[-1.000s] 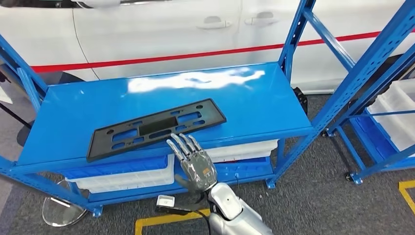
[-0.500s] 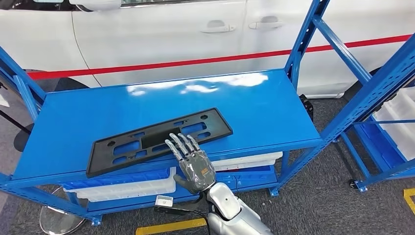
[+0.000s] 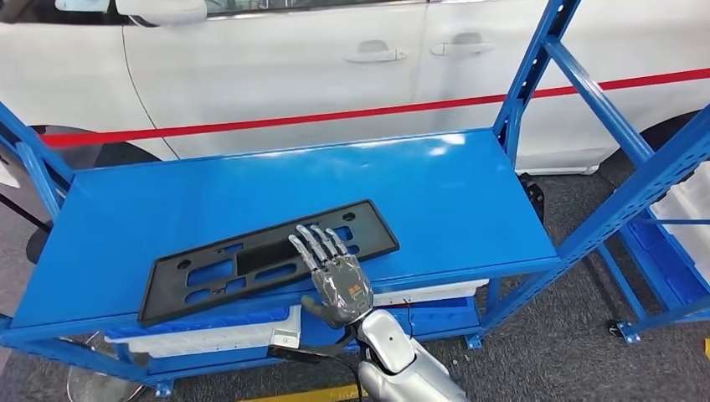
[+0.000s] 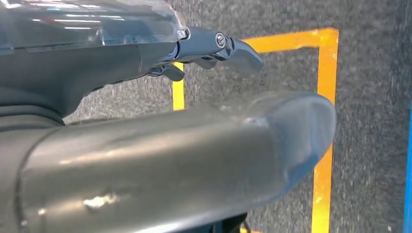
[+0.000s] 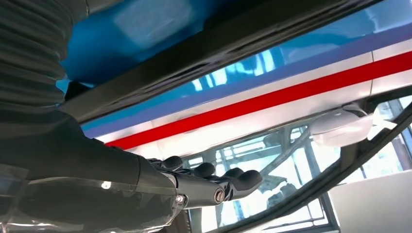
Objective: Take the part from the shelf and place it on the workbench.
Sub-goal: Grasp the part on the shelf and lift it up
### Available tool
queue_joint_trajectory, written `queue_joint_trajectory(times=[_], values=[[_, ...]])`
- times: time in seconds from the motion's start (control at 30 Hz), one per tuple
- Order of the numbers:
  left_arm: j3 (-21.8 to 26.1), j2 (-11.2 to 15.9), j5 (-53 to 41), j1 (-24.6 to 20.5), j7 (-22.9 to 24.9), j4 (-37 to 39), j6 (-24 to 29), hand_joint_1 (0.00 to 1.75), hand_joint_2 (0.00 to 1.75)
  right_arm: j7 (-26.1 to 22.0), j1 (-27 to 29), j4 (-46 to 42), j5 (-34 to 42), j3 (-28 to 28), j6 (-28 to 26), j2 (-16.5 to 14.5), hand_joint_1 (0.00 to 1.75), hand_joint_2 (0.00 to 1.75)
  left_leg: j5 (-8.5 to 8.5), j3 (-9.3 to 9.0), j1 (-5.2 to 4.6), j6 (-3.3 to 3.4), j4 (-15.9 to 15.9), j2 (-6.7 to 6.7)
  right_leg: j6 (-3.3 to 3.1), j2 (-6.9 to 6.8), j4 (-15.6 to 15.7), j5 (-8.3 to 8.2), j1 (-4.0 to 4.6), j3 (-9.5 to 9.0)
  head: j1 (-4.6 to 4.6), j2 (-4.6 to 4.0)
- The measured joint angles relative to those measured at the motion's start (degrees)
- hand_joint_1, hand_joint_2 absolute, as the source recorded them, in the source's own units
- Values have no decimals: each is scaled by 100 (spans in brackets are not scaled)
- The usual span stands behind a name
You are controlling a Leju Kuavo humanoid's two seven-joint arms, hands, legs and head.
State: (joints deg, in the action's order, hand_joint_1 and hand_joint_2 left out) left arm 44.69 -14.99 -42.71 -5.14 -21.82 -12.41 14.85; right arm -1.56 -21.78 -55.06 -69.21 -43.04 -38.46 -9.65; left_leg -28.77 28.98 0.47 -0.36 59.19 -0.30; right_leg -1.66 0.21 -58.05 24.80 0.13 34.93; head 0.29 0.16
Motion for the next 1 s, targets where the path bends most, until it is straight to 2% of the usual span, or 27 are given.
queue_joint_trajectory(times=[0.07, 0.17, 0.2, 0.23, 0.3, 0.33, 0.37, 0.43, 0.53, 0.6, 0.67, 0.7, 0.73, 0.77, 0.8, 0.83, 0.87, 0.93, 1.0], values=[[-1, 2, -5, -9, -4, 0, -8, 0, 0, 2, -28, 0, -20, 0, 20, -22, 0, 175, -176, 198, 13, -45, 411, 6, -58, -2, 26, 17, -28, -89, -29, 1], [-3, 4, -21, -9, -5, 0, -12, 0, 0, 11, -52, 17, -90, 0, 107, -42, 0, 175, -580, 824, 26, -102, 1386, 7, -94, -1, 23, 70, -25, -121, -51, 1], [-4, 7, -32, -3, -5, 0, -11, 0, 0, 21, -55, 33, -135, 0, 144, -49, 0, 175, -582, 951, 28, -114, 1500, 7, -95, 4, 20, 89, -24, -136, -53, 0], [-5, 11, -47, 2, -8, 0, -8, 0, 0, 36, -68, 54, -197, -1, 185, -62, 0, 175, -446, 970, 27, -112, 1394, 7, -90, 10, 16, 110, -24, -160, -53, -1], [-13, 19, -77, 2, -20, 0, -3, 0, 0, 72, -122, 101, -346, -8, 282, -111, 0, 175, 78, 759, 25, -76, 686, 10, -69, 20, 9, 161, -23, -225, -54, -1], [-18, 22, -88, -5, -29, 0, -4, 0, 0, 89, -168, 133, -421, -18, 331, -144, 0, 175, 251, 649, 13, -49, 321, 12, -50, 20, -3, 184, -16, -246, -52, -1], [-21, 23, -96, -15, -36, 0, -8, 0, 0, 106, -219, 174, -485, -32, 381, -178, 0, 175, 322, 584, -2, -22, 80, 14, -24, 20, -12, 200, -12, -242, -53, 0], [-27, 28, -108, -25, -44, 0, -17, 0, 0, 137, -310, 269, -593, -66, 467, -243, 0, 175, 330, 578, -32, 32, -49, 13, 39, 14, -30, 220, 0, -215, -45, 0], [-37, 35, -156, -25, -46, 0, -61, 0, 0, 215, -466, 432, -784, -145, 643, -366, 0, 175, 448, 541, 13, 120, -102, 17, 135, 5, -151, 325, 10, -163, -32, 0], [-51, 34, -207, -51, -44, 0, -108, 0, 0, 294, -619, 585, -918, -213, 814, -453, 0, 175, 457, 523, 30, 162, -130, 28, 190, 0, -681, 604, -12, 105, -15, -1], [-71, 35, -238, -75, -39, 0, -131, 0, 0, 349, -705, 728, -994, -269, 919, -509, 0, 175, 441, 520, 28, 186, -128, 23, 228, -2, -1418, 876, -38, 518, -3, -1], [-79, 36, -244, -82, -35, 0, -133, 0, 0, 361, -719, 782, -1009, -286, 936, -525, 0, 175, 430, 515, 27, 190, -125, 17, 239, -2, -1618, 887, -51, 655, -2, -1], [-85, 36, -248, -84, -32, 0, -132, 0, 0, 369, -733, 829, -1023, -297, 948, -541, 0, 175, 417, 504, 28, 186, -121, 8, 243, -3, -1592, 777, -62, 682, -1, -1], [-91, 37, -253, -84, -28, 0, -134, 0, 0, 375, -759, 874, -1043, -308, 980, -563, 0, 175, 401, 488, 28, 175, -116, 1, 236, -4, -1348, 577, -70, 596, -1, -1], [-101, 36, -265, -84, -26, 0, -139, 0, 0, 388, -802, 923, -1076, -323, 1046, -588, 0, 175, 383, 469, 28, 159, -109, -4, 218, -6, -952, 339, -76, 428, -1, -1], [-115, 36, -282, -87, -23, 0, -151, 0, 0, 412, -864, 984, -1123, -345, 1145, -616, 42, 175, 363, 457, 18, 134, -99, -7, 192, -7, -560, 168, -66, 253, -3, -1], [-133, 36, -305, -95, -18, 0, -168, 0, 0, 452, -935, 1063, -1184, -378, 1289, -651, 86, 175, 346, 453, 10, 107, -92, -7, 166, -6, -270, 67, -54, 126, -4, -1], [-166, 37, -356, -116, 1, 0, -210, 0, 0, 580, -1072, 1268, -1301, -440, 1624, -730, 173, 175, 326, 448, -1, 45, -96, -4, 117, 0, -70, 62, -23, 44, -8, -1], [-193, 39, -401, -136, 19, 0, -239, 0, 0, 692, -1209, 1517, -1362, -468, 1939, -833, 175, 175, 305, 419, 11, -25, -107, -1, 52, 6, -23, 47, -30, 9, -9, -1]])
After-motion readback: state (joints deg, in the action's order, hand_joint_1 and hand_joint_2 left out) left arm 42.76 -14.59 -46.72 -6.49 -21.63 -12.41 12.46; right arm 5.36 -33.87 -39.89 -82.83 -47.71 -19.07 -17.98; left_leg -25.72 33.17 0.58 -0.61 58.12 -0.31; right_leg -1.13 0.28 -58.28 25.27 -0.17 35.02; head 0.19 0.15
